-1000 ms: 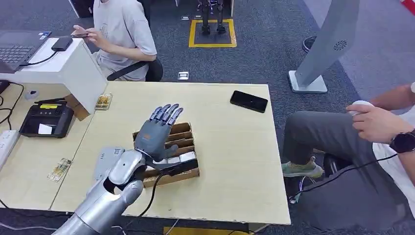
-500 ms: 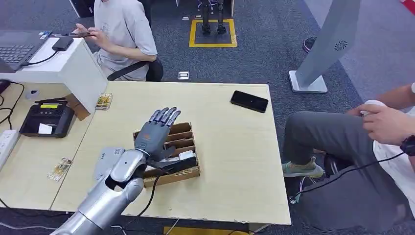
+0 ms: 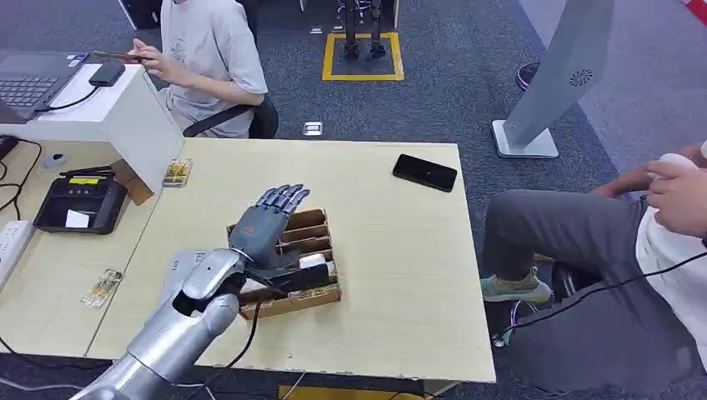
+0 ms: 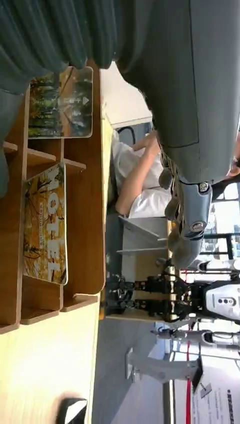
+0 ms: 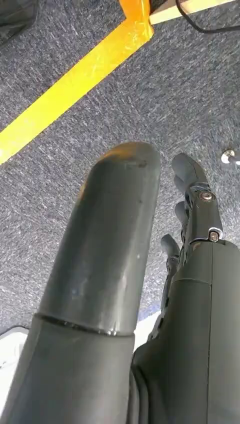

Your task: Pass the card to the sensor for recognition and then transmit it.

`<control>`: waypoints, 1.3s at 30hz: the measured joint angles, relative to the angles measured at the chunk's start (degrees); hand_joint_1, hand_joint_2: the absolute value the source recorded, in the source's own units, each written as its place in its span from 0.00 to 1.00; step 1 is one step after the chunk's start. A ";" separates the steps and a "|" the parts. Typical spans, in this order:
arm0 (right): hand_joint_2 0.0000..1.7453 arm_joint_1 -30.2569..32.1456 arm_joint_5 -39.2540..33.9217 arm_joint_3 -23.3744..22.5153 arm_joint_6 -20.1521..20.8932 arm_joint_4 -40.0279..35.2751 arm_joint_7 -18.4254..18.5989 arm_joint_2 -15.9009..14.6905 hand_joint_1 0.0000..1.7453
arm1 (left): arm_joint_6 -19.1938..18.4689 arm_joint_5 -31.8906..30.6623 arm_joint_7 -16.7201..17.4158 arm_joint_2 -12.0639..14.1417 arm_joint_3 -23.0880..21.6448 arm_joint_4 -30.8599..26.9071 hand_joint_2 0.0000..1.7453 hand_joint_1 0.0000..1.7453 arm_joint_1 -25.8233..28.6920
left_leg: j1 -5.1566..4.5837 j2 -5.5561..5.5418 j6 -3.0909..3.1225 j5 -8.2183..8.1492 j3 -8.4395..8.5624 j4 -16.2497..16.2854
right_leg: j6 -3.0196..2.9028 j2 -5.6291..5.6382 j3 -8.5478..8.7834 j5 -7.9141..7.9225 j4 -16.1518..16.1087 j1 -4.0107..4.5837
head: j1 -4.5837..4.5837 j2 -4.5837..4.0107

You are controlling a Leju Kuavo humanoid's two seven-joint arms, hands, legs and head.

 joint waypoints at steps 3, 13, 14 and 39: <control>0.00 0.08 -0.09 0.02 -0.04 0.00 0.00 0.00 0.00 | -2.42 5.22 -1.58 0.52 0.00 -1.27 1.00 0.00 0.07 | 0.00 -0.01 0.00 0.00 -0.02 0.00 | 0.00 -0.02 0.00 0.00 0.00 0.00 | 0.00 0.00; 0.00 0.19 -0.83 0.20 0.00 0.00 0.00 0.00 0.00 | -6.36 12.53 -3.57 2.78 0.00 -5.58 1.00 0.00 0.13 | 0.01 0.00 0.00 0.00 -0.02 0.00 | 0.00 0.00 -0.02 0.00 0.00 0.01 | 0.00 0.00; 0.00 0.19 -0.79 0.22 0.00 0.00 0.00 0.00 0.00 | -6.38 12.60 -3.57 2.97 0.00 -5.71 1.00 0.00 0.13 | 0.01 0.00 0.00 0.00 -0.02 0.00 | 0.00 -0.01 -0.02 0.00 0.00 0.01 | 0.00 0.00; 0.00 0.20 -0.85 0.44 0.02 0.00 -0.17 0.00 0.00 | -6.19 12.46 -3.37 4.41 0.00 -6.71 1.00 0.00 0.12 | 0.00 0.00 0.00 0.00 -0.02 0.00 | 0.00 0.00 -0.02 0.00 0.00 0.01 | 0.00 0.00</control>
